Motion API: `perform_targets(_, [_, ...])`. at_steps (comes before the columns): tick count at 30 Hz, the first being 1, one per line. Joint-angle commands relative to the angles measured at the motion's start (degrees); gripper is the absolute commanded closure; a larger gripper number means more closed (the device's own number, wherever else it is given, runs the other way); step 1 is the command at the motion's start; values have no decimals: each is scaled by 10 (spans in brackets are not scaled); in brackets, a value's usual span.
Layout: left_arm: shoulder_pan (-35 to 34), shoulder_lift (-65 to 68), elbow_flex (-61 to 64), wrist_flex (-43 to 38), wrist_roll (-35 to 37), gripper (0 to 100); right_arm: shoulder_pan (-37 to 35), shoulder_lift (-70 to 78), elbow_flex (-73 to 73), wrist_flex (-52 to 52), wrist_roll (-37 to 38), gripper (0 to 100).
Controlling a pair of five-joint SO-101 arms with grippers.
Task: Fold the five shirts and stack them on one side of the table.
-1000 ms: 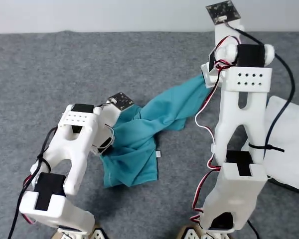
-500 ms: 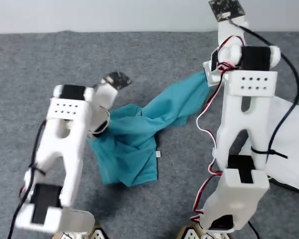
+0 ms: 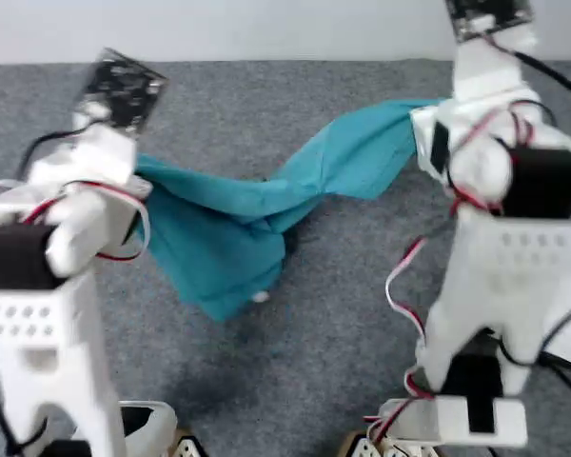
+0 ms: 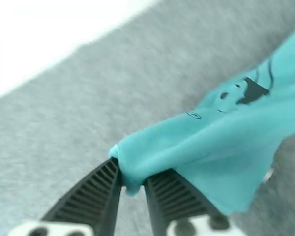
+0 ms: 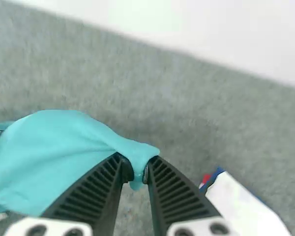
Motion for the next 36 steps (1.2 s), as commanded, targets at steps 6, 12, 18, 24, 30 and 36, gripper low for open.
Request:
perform_targets(6, [-27, -51, -71, 22, -67, 995, 2, -110, -26, -22, 12, 988])
perform_targets(12, [-37, -58, -41, 60, -119, 995, 0, -74, -19, -9, 33, 988])
perform_targets(18, [-51, -56, 104, 60, -170, 995, -2, 16, -16, 20, 32, 988])
perform_targets(24, [-55, -53, 289, 57, -258, 995, -2, 71, -17, 20, 31, 988])
perform_targets(30, [-55, -57, 321, 31, -273, 995, -3, 57, -37, 20, 32, 988])
perform_targets(36, [-55, -53, 162, 31, -208, 994, -1, -5, -113, 15, 32, 988])
